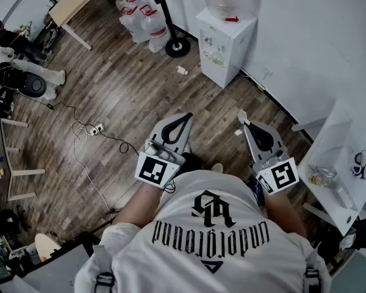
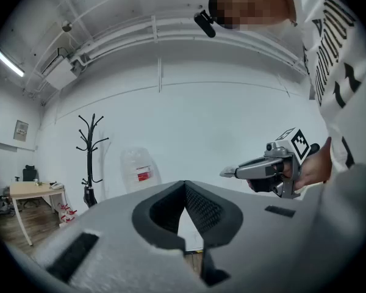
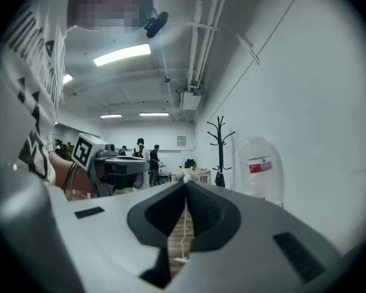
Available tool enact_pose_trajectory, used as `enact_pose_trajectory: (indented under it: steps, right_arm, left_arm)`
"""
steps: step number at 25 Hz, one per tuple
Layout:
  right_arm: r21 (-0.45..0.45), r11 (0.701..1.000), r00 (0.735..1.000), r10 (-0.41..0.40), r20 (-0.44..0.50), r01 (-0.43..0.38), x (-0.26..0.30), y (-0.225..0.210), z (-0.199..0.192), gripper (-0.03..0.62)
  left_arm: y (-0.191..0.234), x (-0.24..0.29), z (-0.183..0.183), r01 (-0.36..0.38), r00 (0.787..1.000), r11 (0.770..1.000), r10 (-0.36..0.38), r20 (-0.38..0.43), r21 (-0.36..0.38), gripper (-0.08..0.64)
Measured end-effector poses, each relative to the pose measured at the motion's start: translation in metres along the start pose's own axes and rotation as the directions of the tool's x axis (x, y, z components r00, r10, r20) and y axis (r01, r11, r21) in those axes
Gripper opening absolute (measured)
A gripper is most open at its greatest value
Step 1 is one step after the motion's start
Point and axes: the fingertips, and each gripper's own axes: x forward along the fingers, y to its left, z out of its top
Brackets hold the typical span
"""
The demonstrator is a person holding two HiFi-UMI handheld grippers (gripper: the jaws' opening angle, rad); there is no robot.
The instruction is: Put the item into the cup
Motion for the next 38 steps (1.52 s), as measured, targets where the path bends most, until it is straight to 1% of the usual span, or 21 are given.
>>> enact_pose_trajectory:
  steps: [14, 18, 21, 29, 34, 38]
  right_arm:
    - [0.005, 1.000, 1.000, 0.011, 0.020, -0.011, -0.010, -0.009, 0.004, 0.017]
    - [0.015, 1.000, 1.000, 0.018, 0.019, -0.019, -0.005, -0.011, 0.003, 0.018]
    - [0.015, 1.000, 1.000, 0.012, 0.013, -0.012, 0.003, -0.014, 0.002, 0.018]
    - [0.025, 1.000, 1.000, -0.012, -0.003, 0.012, 0.048, -0.030, -0.002, 0.018]
    - [0.027, 0.999, 0.999, -0.032, -0.013, 0.033, 0.093, -0.036, -0.002, 0.018]
    - [0.024, 0.998, 0.998, -0.063, -0.019, 0.063, 0.136, -0.043, 0.003, 0.018]
  left_arm:
    - [-0.013, 0.008, 0.001, 0.002, 1.000, 1.000, -0.002, -0.015, 0.004, 0.006]
    - [-0.008, 0.012, -0.001, 0.003, 1.000, 1.000, -0.003, -0.023, 0.006, 0.006]
    - [0.000, 0.015, -0.004, 0.007, 1.000, 1.000, -0.007, -0.028, -0.007, 0.006]
    - [0.044, 0.039, -0.012, 0.051, 0.998, 0.998, -0.052, -0.019, -0.025, 0.006]
    - [0.085, 0.051, -0.022, 0.083, 0.997, 0.996, -0.083, -0.008, -0.041, 0.006]
    - [0.128, 0.061, -0.022, 0.111, 0.994, 0.992, -0.111, 0.002, -0.054, 0.006]
